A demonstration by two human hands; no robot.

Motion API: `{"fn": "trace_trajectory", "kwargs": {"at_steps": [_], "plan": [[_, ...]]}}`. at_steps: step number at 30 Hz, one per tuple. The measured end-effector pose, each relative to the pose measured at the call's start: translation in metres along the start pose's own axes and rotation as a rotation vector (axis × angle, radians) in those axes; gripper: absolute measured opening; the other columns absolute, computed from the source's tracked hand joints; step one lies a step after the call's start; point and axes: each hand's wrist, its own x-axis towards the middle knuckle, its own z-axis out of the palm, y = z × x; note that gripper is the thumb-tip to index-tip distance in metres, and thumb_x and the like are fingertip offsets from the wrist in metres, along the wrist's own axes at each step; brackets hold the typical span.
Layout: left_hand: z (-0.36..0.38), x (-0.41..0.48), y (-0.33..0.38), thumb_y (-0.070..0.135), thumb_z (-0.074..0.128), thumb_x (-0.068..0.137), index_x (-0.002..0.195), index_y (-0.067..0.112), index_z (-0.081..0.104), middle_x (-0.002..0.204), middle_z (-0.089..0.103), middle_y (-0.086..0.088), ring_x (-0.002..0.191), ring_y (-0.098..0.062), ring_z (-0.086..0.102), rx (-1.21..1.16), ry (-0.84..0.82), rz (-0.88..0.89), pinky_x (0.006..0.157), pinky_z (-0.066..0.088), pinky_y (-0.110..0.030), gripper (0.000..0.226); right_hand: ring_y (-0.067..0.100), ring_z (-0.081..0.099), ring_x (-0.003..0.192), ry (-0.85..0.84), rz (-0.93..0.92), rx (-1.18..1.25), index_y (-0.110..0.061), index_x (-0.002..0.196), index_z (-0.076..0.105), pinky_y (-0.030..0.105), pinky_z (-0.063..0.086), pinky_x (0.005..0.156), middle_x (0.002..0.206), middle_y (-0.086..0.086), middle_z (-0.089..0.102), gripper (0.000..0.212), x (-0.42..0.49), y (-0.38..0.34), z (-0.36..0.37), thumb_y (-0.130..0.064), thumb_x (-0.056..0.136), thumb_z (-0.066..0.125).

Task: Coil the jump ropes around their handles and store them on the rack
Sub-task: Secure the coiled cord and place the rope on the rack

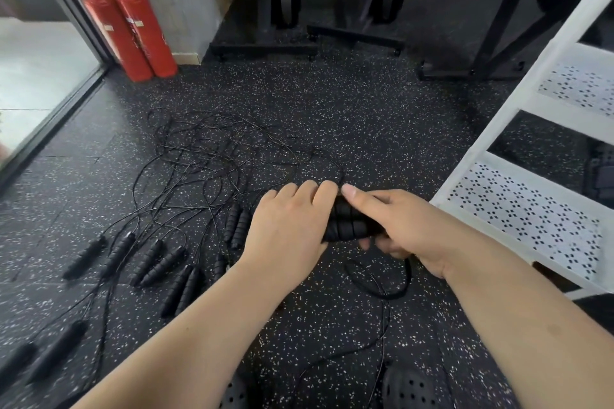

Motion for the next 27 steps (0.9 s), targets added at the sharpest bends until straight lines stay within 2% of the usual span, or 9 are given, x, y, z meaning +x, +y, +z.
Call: {"fn": "trace_trajectory", "kwargs": {"at_steps": [2, 5, 10, 16, 21, 27], "plan": [[0.000, 0.000, 0.001, 0.041, 0.084, 0.079, 0.124, 0.024, 0.041, 0.115, 0.059, 0.005, 0.099, -0.024, 0.059, 0.001, -0.019, -0.011, 0.082, 0.045, -0.039, 0.065, 0.009, 0.037, 0.046, 0.016, 0.026, 0.047, -0.022, 0.096, 0.075, 0.026, 0.030, 0.049, 0.070, 0.006, 0.065, 0.057, 0.001, 0.002, 0.004, -0.074, 0.098, 0.053], [-0.001, 0.000, 0.001, 0.039, 0.084, 0.077, 0.120, 0.023, 0.047, 0.111, 0.056, 0.003, 0.097, -0.026, 0.053, 0.036, 0.019, -0.018, 0.082, 0.041, -0.041, 0.059, 0.010, 0.037, 0.046, 0.034, 0.049, 0.107, -0.026, 0.084, 0.070, 0.027, 0.030, 0.051, 0.070, 0.005, 0.063, 0.056, 0.002, 0.004, 0.011, -0.078, 0.095, 0.053], [0.001, -0.001, 0.001, 0.037, 0.088, 0.069, 0.120, 0.022, 0.052, 0.103, 0.053, 0.000, 0.091, -0.027, 0.050, 0.027, 0.116, -0.052, 0.078, 0.039, -0.042, 0.064, 0.009, 0.036, 0.042, 0.099, 0.025, 0.174, -0.023, 0.080, 0.065, 0.026, 0.029, 0.047, 0.066, 0.006, 0.057, 0.059, 0.005, 0.003, 0.017, -0.079, 0.094, 0.054], [-0.001, 0.000, 0.001, 0.029, 0.086, 0.070, 0.117, 0.018, 0.060, 0.099, 0.056, -0.001, 0.087, -0.028, 0.051, 0.015, 0.197, -0.093, 0.078, 0.040, -0.043, 0.055, 0.007, 0.039, 0.042, 0.153, -0.015, 0.206, -0.022, 0.080, 0.064, 0.026, 0.032, 0.047, 0.059, 0.002, 0.052, 0.058, 0.006, 0.001, 0.020, -0.078, 0.095, 0.055], [0.001, 0.000, 0.000, 0.034, 0.088, 0.069, 0.106, 0.021, 0.053, 0.095, 0.059, 0.002, 0.081, -0.025, 0.059, -0.022, 0.061, -0.085, 0.070, 0.044, -0.037, 0.052, 0.009, 0.041, 0.045, 0.165, -0.020, 0.159, -0.020, 0.083, 0.070, 0.025, 0.032, 0.047, 0.057, 0.001, 0.053, 0.058, 0.005, 0.003, 0.021, -0.076, 0.095, 0.057], [-0.005, 0.000, 0.008, 0.044, 0.074, 0.088, 0.115, 0.026, 0.041, 0.103, 0.058, 0.007, 0.086, -0.022, 0.062, -0.037, -0.090, -0.114, 0.065, 0.036, -0.035, 0.047, 0.010, 0.038, 0.041, 0.156, 0.071, 0.166, -0.021, 0.083, 0.067, 0.027, 0.032, 0.048, 0.058, 0.002, 0.054, 0.060, 0.003, 0.006, 0.015, -0.078, 0.095, 0.054]]}}
